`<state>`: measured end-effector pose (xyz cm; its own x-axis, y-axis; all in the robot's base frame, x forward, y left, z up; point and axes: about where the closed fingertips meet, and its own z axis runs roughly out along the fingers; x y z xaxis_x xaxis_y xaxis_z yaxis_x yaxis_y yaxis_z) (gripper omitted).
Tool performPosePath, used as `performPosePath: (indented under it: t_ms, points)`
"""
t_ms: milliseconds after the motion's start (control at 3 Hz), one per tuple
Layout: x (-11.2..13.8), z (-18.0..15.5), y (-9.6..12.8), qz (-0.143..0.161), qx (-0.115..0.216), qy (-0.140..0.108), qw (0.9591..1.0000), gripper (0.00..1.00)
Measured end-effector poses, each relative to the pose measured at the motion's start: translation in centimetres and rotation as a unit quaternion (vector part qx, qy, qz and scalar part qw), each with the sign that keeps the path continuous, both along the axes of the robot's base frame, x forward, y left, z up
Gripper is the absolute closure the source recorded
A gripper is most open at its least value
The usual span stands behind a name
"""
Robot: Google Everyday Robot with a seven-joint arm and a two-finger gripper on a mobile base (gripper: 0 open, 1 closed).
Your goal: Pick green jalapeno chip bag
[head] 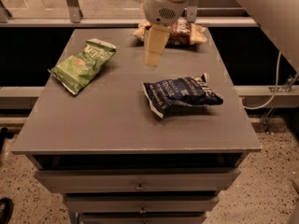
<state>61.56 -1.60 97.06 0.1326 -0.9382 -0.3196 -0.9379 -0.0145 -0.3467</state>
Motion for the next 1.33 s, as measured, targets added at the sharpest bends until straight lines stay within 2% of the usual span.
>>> performPosePath:
  t_ms: [333, 667, 1000, 1333]
  points:
    - [-0.2, -0.3, -0.4, -0.003, 0.002, 0.0, 1.0, 0.0]
    - [1.0, -1.0, 1.6, 0.007, 0.038, -0.01, 0.9992, 0.0]
    - [3.5, -1.8, 5.1, 0.022, 0.092, -0.025, 0.9952, 0.0]
    - [5.9, -3.2, 11.0, 0.071, 0.125, -0.032, 0.9891, 0.0]
